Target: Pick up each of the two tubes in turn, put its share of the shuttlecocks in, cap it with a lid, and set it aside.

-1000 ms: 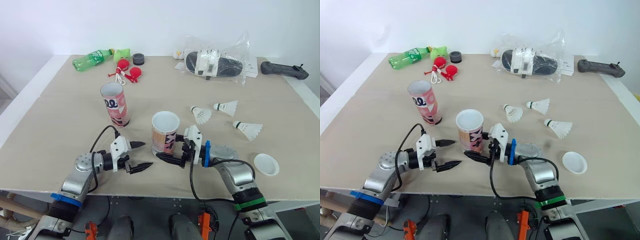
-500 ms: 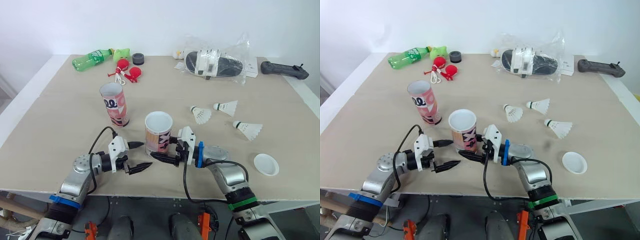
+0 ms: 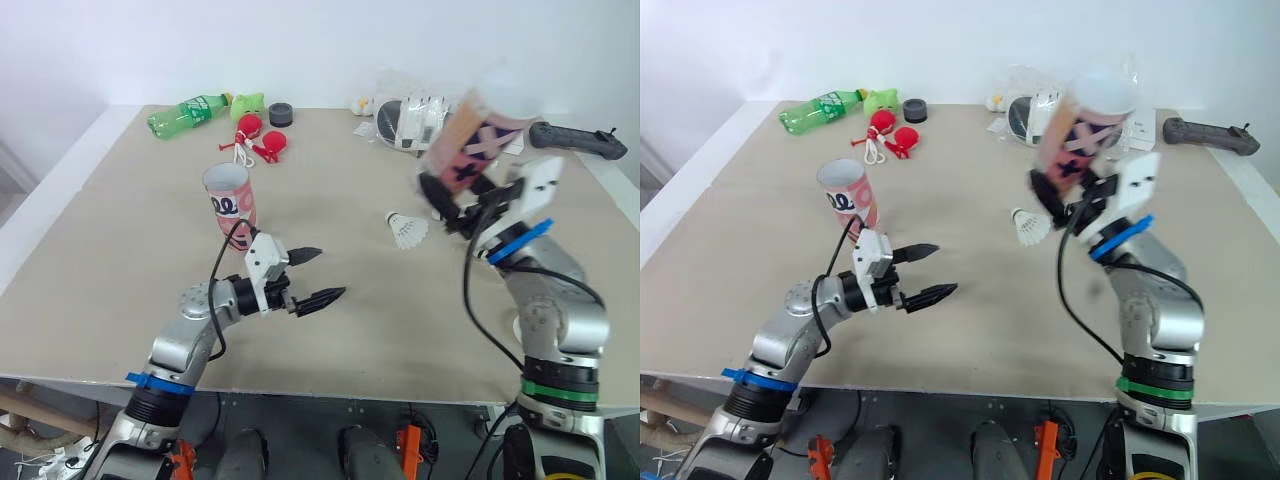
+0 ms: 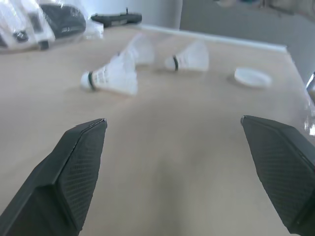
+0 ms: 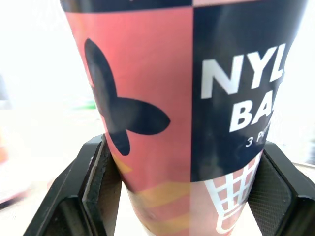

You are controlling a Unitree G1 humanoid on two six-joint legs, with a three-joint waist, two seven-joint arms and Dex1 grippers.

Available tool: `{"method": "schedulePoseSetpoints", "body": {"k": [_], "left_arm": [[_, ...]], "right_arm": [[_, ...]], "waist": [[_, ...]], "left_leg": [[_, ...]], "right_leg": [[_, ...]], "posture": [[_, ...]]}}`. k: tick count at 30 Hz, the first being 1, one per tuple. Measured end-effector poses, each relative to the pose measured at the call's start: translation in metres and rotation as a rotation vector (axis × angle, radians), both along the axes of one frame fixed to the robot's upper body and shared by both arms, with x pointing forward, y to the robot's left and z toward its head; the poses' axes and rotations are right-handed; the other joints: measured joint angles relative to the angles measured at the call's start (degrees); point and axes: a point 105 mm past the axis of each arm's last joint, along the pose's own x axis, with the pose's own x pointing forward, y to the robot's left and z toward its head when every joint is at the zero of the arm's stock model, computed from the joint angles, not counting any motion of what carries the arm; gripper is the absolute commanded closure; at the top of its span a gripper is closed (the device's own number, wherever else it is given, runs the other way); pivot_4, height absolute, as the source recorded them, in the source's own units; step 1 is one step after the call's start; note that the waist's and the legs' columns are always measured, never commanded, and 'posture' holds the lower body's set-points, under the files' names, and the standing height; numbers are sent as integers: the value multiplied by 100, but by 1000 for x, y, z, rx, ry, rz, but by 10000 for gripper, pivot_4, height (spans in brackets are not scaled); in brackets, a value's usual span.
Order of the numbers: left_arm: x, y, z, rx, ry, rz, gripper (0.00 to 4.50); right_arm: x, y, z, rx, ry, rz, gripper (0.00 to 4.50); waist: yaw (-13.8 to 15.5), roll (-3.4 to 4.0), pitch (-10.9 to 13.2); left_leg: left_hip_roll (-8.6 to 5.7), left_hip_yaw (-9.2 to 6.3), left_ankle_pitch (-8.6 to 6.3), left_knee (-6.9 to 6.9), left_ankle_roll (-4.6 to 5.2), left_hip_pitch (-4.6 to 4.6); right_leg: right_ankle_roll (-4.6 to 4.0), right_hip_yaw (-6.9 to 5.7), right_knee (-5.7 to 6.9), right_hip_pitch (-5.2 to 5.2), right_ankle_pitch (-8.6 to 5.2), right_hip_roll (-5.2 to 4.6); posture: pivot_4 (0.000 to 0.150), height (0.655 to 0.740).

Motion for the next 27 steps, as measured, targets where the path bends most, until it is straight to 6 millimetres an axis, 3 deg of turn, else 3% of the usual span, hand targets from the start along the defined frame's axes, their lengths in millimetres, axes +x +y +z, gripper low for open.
{"method": "schedulePoseSetpoints", "body": {"k": [2, 5, 8, 14, 22, 27], "left_arm": [[2, -16, 15, -25, -22, -22, 0], [1, -28, 29, -44, -51, -41, 0], [3, -36, 33, -46, -59, -48, 0], [7, -45, 35, -46, -64, -50, 0], [5, -46, 32, -38, -70, -54, 0], [1, -47, 23, -15, -65, -78, 0]], "right_arm": [[-4, -39, 3, -2, -1, -188, 14040], [-13, -78, -1, 19, 3, -376, 14040], [-20, -118, -19, 21, 58, -574, 14040], [-38, -182, -79, 102, 226, -875, 14040], [-32, -195, -121, 162, 338, -921, 14040], [-30, -199, -125, 178, 304, -928, 14040]], "waist": [[15, -2, 1], [12, -2, 1], [-10, -2, 1], [-19, 4, 0], [-42, 8, -1], [-42, 6, 0]], "left_leg": [[-5, 0, 0, 1, 0, -4], [-10, 6, 0, 1, 0, -2], [-11, 13, 0, 0, 1, 6], [-14, 19, 7, -1, 11, 10], [-16, 22, 12, -1, 20, 15], [-16, 23, 12, 1, 20, 16]], "right_leg": [[2, 0, -1, 0, -1, -3], [2, 8, -2, 0, -1, -8], [2, 18, -2, 0, -1, -8], [10, 26, -1, 0, -1, -8], [21, 30, -2, 3, 0, -7], [24, 32, -3, 9, 0, -7]], "posture": [[1500, 7400], [1500, 7400], [1500, 7400], [1500, 7400], [1500, 7400], [1500, 7400]]}}
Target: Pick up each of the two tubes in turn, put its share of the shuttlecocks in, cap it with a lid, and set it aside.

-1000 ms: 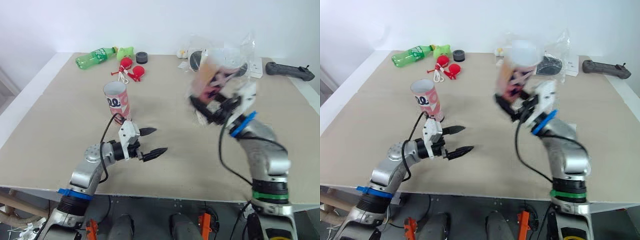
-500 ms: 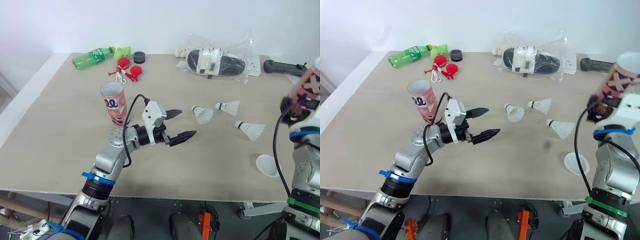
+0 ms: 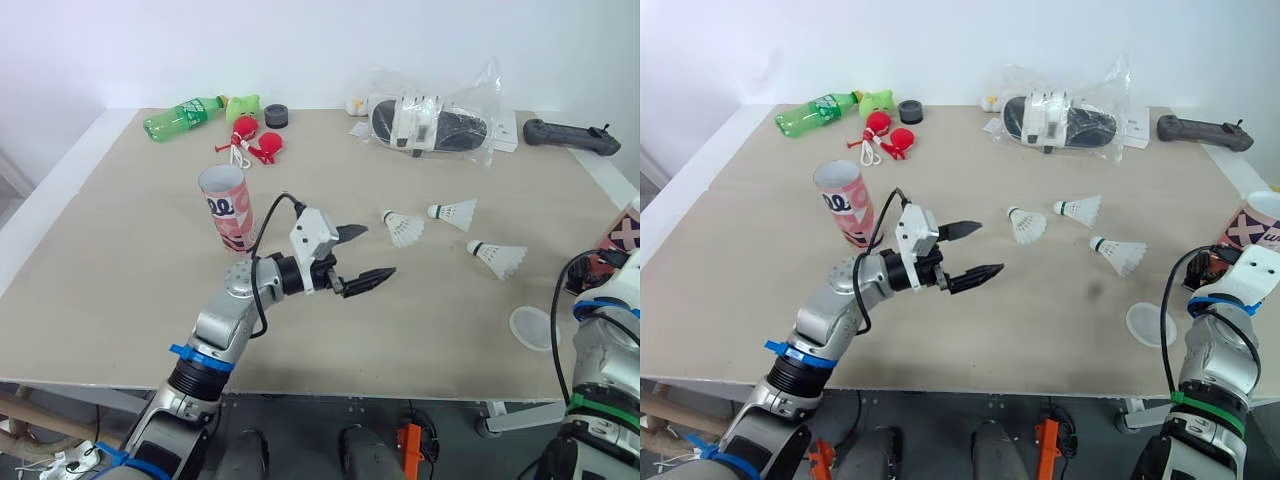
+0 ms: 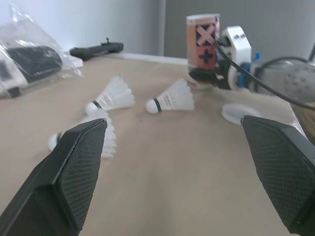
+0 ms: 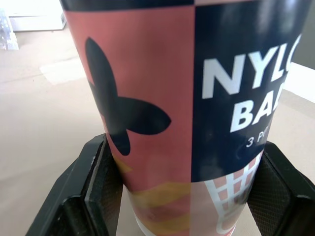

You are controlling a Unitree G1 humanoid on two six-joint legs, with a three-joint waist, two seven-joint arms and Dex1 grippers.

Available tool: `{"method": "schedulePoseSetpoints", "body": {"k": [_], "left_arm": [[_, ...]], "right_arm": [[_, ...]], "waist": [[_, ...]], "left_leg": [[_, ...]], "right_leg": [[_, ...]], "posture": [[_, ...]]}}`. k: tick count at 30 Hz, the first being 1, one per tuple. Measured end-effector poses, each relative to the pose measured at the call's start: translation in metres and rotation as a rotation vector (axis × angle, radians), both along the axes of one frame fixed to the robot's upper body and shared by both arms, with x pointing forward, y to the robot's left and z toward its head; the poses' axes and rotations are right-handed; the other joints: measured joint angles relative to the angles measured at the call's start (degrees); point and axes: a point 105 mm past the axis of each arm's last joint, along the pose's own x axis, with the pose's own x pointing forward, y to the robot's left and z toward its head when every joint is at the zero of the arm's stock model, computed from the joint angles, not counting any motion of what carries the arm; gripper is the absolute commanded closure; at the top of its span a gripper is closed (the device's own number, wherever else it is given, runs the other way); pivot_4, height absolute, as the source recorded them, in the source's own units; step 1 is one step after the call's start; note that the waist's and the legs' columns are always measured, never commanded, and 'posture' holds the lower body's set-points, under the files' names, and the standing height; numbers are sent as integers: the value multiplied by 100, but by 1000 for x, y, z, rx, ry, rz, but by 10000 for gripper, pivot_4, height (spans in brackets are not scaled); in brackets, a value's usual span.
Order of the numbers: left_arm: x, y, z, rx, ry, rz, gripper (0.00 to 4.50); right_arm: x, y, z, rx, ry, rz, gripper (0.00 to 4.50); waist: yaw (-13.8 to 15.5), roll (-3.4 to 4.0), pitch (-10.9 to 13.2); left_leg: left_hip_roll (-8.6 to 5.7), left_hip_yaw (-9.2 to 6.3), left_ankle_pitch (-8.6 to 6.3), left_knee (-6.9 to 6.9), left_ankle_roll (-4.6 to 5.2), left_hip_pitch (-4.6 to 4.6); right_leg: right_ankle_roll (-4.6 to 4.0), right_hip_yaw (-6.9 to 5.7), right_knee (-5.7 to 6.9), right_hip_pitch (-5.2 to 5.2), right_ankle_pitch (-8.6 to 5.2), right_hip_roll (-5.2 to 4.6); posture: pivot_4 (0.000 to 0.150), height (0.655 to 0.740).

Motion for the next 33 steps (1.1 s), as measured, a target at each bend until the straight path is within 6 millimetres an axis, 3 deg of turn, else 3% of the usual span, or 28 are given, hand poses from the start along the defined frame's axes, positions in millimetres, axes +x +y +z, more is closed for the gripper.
{"method": "schedulePoseSetpoints", "body": {"k": [2, 4, 7, 21, 33], "left_arm": [[-1, 0, 0, 2, -2, -14, 0], [-3, 0, 1, 0, -5, -24, 0], [-5, 0, 2, -2, -9, -41, 0], [-7, 0, 2, 2, -14, -63, 0], [-5, 8, -3, 9, -6, -52, 0]], "right_arm": [[0, -1, -1, 0, -11, -1, 3941], [-2, -2, -6, 7, -4, -7, 857], [-5, -2, -18, 23, 24, -10, 857], [-21, 9, -16, -27, -10, 18, 857], [-45, 35, 19, -81, -91, 95, 857]], "waist": [[-1, 0, 0], [-1, -1, 0], [-1, 3, -1], [-1, 3, -1], [6, 9, -4]], "left_leg": [[-1, 0, 0, 2, 0, 0], [-1, 0, 1, 3, 0, 1], [-2, 0, 1, 1, 1, 1], [-2, 0, 1, 0, 1, 1], [-1, -1, 1, -3, 1, 0]], "right_leg": [[3, 0, -1, 3, 0, 0], [3, 0, -1, 4, 1, 0], [4, 1, -1, 3, 0, 0], [7, 2, -1, 2, -2, 0], [6, 2, -1, 1, -3, 0]], "posture": [[1500, 7400], [1500, 7400], [1500, 7400], [1500, 7400], [1500, 7400]]}}
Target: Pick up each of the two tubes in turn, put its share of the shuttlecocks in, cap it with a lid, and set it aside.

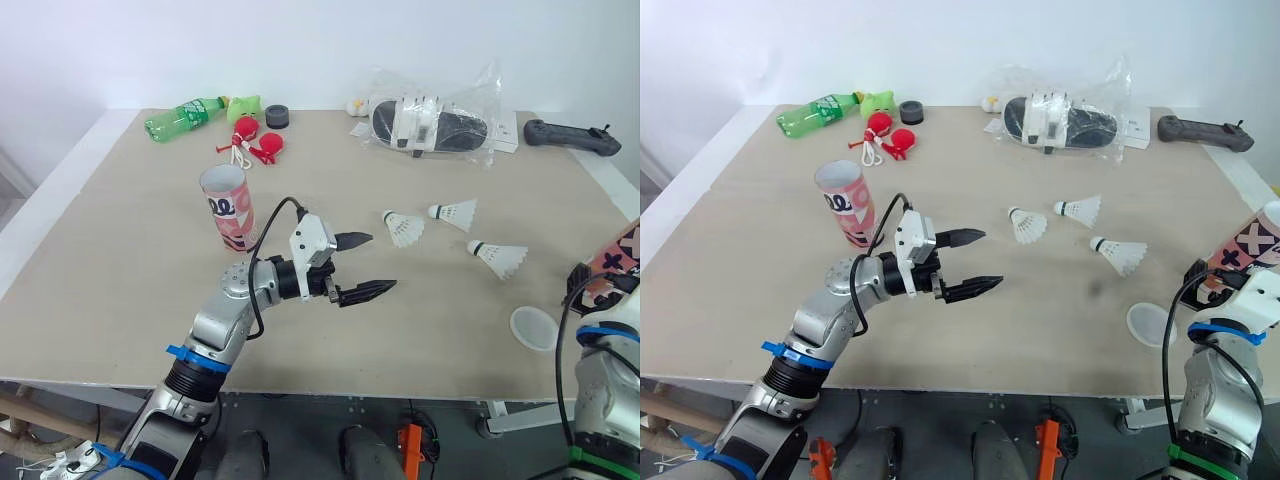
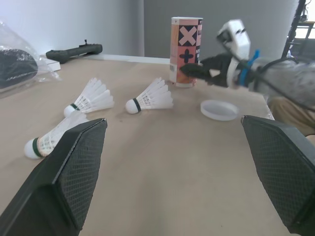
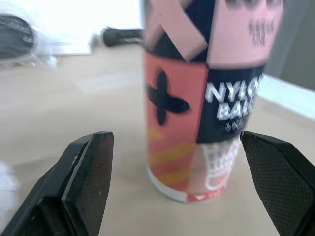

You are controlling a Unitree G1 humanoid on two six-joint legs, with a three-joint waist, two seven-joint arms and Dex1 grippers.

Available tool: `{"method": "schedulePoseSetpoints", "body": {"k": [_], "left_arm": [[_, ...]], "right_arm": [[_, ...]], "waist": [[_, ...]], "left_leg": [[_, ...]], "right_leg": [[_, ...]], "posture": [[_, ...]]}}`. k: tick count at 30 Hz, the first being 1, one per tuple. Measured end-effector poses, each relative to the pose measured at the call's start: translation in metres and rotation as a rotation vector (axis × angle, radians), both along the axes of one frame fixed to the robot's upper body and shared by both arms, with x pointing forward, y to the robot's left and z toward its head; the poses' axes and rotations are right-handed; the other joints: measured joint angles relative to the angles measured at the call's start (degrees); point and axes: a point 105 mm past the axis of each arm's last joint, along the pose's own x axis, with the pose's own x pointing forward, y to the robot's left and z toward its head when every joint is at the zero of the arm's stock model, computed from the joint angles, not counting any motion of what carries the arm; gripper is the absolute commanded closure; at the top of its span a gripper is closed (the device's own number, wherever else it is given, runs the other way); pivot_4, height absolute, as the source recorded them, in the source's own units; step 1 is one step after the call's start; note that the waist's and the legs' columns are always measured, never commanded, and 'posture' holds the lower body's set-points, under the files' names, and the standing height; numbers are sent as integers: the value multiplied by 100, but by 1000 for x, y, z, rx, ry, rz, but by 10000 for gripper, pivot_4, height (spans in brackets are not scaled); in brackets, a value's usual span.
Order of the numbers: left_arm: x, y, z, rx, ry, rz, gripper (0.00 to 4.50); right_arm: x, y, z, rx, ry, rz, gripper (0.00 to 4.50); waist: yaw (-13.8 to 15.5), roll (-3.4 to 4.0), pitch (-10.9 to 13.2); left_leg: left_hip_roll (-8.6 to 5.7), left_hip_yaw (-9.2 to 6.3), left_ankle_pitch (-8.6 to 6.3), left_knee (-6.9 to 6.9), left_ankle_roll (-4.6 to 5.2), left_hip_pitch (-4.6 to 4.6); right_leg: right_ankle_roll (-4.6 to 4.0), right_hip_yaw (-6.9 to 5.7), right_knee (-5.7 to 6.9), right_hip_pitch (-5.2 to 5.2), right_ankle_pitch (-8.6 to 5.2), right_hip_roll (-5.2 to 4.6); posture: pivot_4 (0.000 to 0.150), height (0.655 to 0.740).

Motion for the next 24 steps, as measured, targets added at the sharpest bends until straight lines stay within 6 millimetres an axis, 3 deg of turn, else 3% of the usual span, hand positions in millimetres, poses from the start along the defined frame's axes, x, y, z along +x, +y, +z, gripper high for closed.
{"method": "schedulePoseSetpoints", "body": {"k": [1, 5, 10, 15, 19, 24], "left_arm": [[1, 2, -2, 0, 6, 11, 0], [5, 28, -19, -8, 56, 149, 0], [0, 64, -27, -41, 71, 368, 0], [-4, 99, -28, -125, 104, 642, 0], [-6, 143, -42, -117, 125, 949, 0], [1, 162, -58, -95, 159, 1135, 0]], "right_arm": [[-1, 3, 1, -6, 3, 17, 857], [-5, 47, 18, -92, 7, 241, 857], [6, 140, 61, -193, -8, 804, 857], [-1, 220, 56, -257, 142, 1311, 857], [-2, 254, 57, -299, 167, 1536, 857], [8, 270, 52, -304, 169, 1609, 857]], "waist": [[0, 0, 0], [-32, 5, -2], [-21, -1, 5], [21, -28, 15], [37, -46, 21], [104, -70, 18]], "left_leg": [[1, 0, 0, 0, 0, 0], [8, 0, -1, -12, 1, 3], [8, -1, 2, -1, 2, 2], [9, -2, 3, 9, 3, 1], [8, -3, 3, 10, 3, -2], [5, -7, 3, 19, 1, -10]], "right_leg": [[-1, 0, 0, 0, 0, 0], [-5, 1, 1, -7, -6, 5], [-7, 2, 1, 1, 4, 4], [-18, 0, 1, 3, 1, 5], [-6, -2, -2, 1, 7, 5], [-3, -9, -7, 2, 8, 2]], "posture": [[1500, 7400], [1500, 7400], [1500, 7400], [1500, 7400], [1500, 7400], [1500, 7400]]}}
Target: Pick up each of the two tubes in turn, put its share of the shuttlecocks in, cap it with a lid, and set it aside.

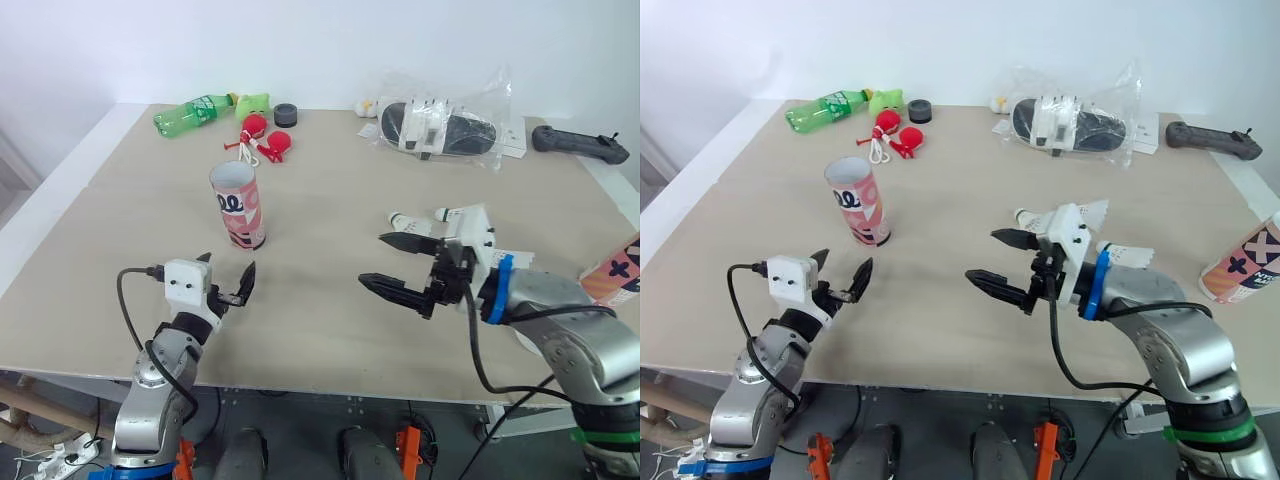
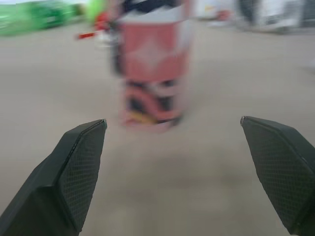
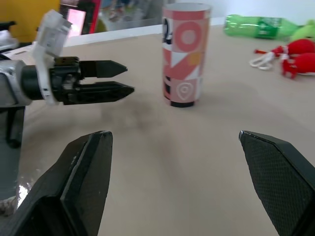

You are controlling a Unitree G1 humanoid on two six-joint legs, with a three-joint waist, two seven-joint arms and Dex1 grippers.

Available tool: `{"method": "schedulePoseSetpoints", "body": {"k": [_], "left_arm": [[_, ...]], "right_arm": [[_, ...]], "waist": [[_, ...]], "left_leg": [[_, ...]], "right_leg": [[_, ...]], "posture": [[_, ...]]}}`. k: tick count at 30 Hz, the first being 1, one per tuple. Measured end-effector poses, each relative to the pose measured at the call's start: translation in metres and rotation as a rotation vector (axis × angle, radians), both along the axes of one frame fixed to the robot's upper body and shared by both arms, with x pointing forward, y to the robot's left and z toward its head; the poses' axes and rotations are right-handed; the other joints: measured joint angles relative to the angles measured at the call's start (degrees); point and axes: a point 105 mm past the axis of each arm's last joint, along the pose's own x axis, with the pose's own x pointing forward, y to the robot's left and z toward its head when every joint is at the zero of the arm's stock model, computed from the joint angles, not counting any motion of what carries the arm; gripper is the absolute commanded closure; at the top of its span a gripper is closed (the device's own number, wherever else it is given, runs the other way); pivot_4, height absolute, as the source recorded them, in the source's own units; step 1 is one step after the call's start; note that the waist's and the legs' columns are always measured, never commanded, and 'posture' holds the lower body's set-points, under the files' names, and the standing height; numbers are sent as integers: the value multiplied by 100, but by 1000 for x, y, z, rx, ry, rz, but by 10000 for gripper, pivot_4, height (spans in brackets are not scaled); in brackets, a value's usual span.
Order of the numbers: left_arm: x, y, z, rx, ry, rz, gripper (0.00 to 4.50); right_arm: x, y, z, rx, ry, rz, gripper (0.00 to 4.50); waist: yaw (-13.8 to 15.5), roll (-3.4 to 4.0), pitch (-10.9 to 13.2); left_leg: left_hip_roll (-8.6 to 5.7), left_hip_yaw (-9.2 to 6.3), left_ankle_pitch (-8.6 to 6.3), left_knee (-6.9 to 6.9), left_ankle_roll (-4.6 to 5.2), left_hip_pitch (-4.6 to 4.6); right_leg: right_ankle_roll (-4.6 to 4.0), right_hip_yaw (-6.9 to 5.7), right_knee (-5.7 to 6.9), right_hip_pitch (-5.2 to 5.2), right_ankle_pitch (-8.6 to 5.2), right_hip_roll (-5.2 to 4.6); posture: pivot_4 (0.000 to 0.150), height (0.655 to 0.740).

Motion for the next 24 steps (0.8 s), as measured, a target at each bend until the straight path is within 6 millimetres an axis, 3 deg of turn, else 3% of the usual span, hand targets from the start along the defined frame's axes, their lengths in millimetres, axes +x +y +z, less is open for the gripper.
{"method": "schedulePoseSetpoints", "body": {"k": [13, 24], "left_arm": [[43, -4, -19, 9, 86, 34, 0], [71, -7, -13, 49, 88, -18, 0]], "right_arm": [[10, 22, 2, 11, -63, 24, 857], [9, 32, 8, 15, -96, 38, 857]], "waist": [[-2, -6, -1], [-4, -6, -1]], "left_leg": [[2, -2, 0, -7, -1, -2], [2, -3, 1, -10, -2, -3]], "right_leg": [[-1, -2, 1, -6, 3, 4], [0, -3, 0, -8, 2, 3]], "posture": [[1500, 7400], [1500, 7400]]}}
